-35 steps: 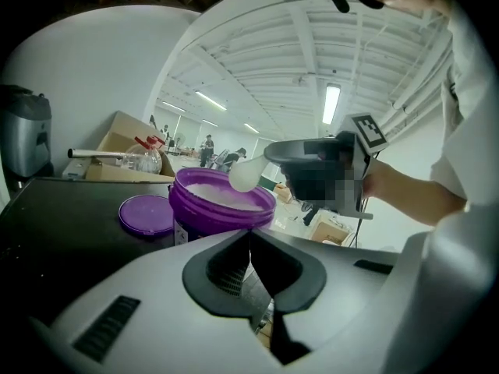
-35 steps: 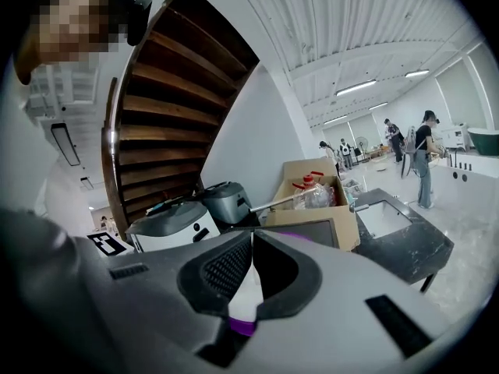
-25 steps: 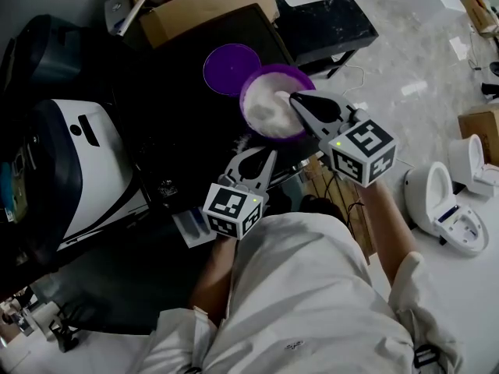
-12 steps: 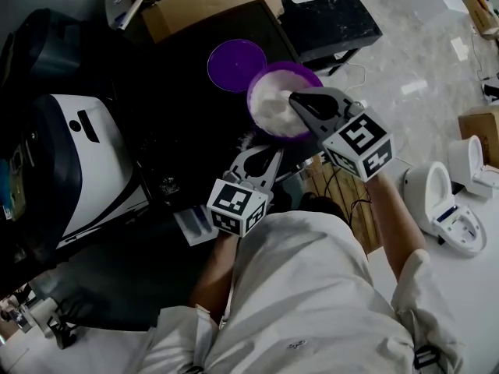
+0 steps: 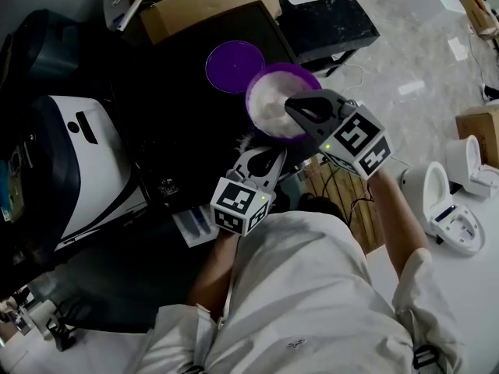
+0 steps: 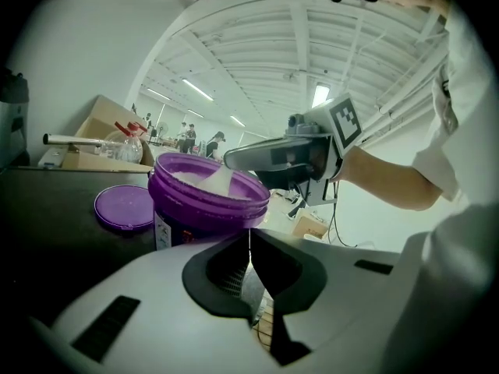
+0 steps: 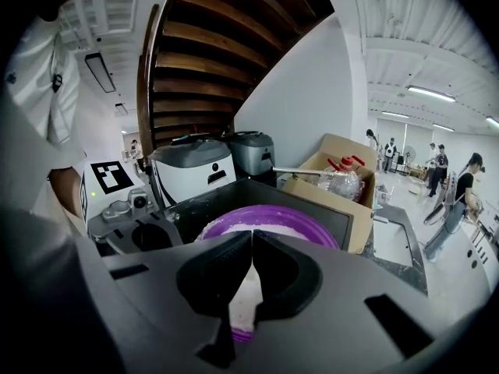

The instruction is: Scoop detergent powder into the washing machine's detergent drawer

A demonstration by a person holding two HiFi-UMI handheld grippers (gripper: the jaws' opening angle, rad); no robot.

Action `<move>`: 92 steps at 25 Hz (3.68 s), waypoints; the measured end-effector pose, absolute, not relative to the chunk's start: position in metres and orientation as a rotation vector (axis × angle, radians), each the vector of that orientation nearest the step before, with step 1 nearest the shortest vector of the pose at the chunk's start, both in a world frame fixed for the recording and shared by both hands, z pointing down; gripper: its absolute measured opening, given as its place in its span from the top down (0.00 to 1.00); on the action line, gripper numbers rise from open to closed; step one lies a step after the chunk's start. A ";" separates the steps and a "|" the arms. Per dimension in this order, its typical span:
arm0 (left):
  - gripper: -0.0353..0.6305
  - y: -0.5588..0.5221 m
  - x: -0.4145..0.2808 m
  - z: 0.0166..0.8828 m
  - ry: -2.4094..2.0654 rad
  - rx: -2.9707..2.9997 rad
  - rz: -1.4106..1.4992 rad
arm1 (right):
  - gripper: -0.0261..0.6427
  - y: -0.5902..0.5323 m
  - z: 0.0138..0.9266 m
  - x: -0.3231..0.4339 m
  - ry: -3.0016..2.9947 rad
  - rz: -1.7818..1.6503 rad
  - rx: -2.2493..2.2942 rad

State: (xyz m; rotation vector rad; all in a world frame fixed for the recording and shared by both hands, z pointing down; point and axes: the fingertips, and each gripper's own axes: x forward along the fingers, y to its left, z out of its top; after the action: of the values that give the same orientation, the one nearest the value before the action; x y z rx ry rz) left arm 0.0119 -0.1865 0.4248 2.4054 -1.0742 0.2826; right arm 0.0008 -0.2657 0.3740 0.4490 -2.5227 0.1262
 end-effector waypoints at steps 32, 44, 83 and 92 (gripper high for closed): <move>0.92 -0.186 0.014 0.425 -1.078 2.400 0.272 | 0.94 -0.228 0.382 -0.002 -2.447 0.268 0.258; 0.92 -0.183 0.018 0.426 -1.073 2.402 0.274 | 0.93 -0.223 0.380 0.008 -2.478 0.551 0.373; 0.92 -0.181 0.024 0.425 -1.066 2.416 0.284 | 0.94 -0.265 0.366 0.048 -2.565 1.688 0.927; 0.92 -0.181 0.018 0.421 -1.104 2.406 0.280 | 0.94 -0.268 0.367 0.054 -2.546 1.822 0.958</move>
State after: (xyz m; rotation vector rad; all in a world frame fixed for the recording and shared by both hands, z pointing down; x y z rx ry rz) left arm 0.0179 -0.1809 0.4212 2.4062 -1.1038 0.2801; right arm 0.0536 -0.2679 0.3672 0.9575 -2.5465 1.8218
